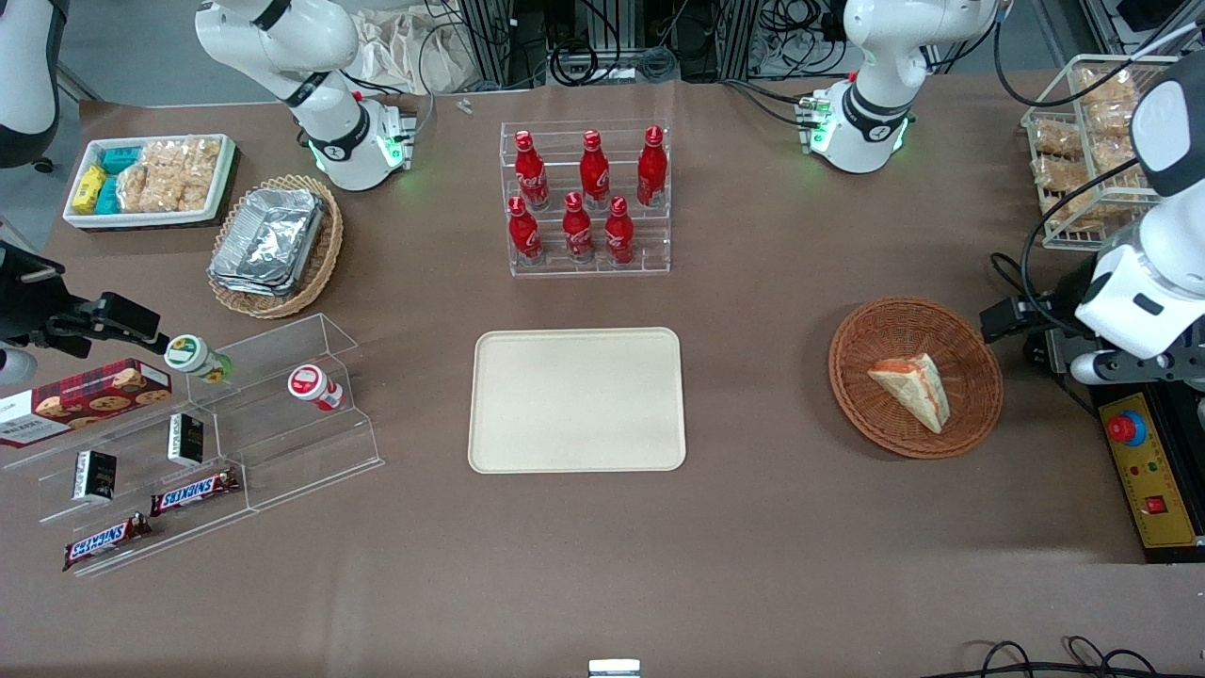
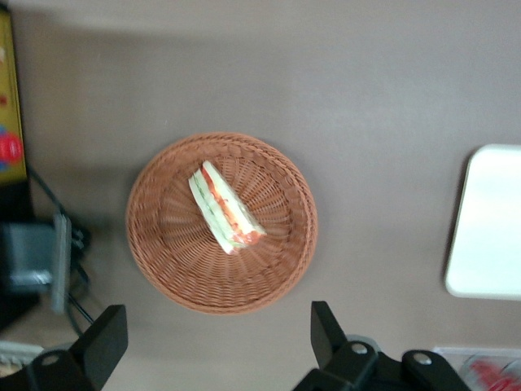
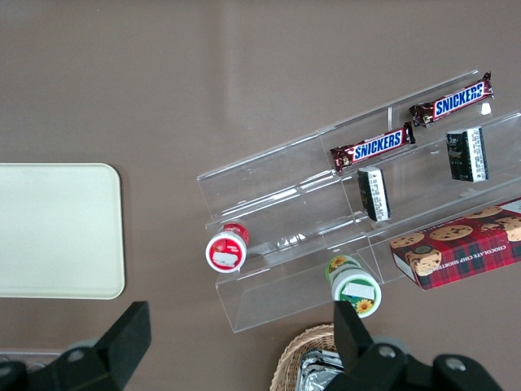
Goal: Place sandwich from basket to tray
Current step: 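Lower the open left gripper over the wrapped sandwich in the wicker basket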
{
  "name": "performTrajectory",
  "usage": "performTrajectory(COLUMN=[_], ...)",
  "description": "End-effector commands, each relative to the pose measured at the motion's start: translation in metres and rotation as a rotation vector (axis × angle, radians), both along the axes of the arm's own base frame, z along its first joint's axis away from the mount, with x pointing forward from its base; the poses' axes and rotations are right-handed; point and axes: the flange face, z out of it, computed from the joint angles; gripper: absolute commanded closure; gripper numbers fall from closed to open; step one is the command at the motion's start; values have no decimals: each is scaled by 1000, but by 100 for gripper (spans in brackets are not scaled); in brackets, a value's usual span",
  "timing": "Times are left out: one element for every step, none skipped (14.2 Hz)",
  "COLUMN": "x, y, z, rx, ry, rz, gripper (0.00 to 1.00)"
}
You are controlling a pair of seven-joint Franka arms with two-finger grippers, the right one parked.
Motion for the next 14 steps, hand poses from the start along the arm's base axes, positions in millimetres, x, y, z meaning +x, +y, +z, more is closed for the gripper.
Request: performTrajectory(x=[-2, -5, -8, -14, -17, -20, -24, -29, -36, -41, -44, -46, -47, -49], y=[-5, -4, -4, -4, 0, 2, 2, 3, 4, 5, 6, 6, 7, 7], z=[-28, -44, -61, -79, -97, -115, -135, -155, -177, -195, -214, -227, -239, -246], rx=[0, 4, 5, 10, 14, 12, 12, 7, 3, -4, -10, -10, -6, -3], ry=[50, 48, 32, 34, 31, 11, -6, -27, -48, -74, -89, -83, -62, -48], rz=[199, 224, 241, 293, 338, 352, 353, 362, 390, 439, 475, 484, 489, 492], gripper=[0, 0, 0, 0, 0, 0, 0, 0, 0, 0, 0, 0, 0, 0])
